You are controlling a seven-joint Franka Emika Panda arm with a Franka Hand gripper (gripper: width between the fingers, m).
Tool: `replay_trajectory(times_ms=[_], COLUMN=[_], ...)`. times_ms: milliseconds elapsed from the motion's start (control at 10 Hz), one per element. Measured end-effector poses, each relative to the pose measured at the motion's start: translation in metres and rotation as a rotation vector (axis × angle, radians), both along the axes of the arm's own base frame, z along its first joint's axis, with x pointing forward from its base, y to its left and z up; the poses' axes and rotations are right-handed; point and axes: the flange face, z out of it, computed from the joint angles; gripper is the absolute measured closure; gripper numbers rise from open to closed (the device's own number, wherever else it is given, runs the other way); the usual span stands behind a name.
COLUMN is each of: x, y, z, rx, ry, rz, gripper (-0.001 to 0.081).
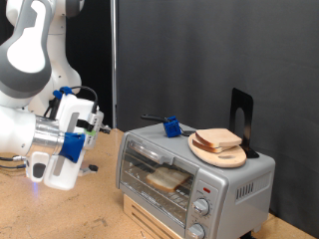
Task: Make a piece of toast with the oven
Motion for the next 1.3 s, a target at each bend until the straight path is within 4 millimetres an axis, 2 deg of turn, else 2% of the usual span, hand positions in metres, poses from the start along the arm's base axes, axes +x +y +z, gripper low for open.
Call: replay_trajectory(times_ms=[500,700,900,1300], x=[0.066,0.065,0.072,0.111], y=[0.002,0.005,0.007,0.02], z=[-0.025,-0.026,-0.033,-0.073], rx=[-0.058,-0.031,0.006,-0.014], ry=[-0.052,-0.042,-0.06,-0.072], rz=[-0.101,-0.098,-0.146,-0.188], gripper=[0.0003,0.0003,0.0003,0.0003])
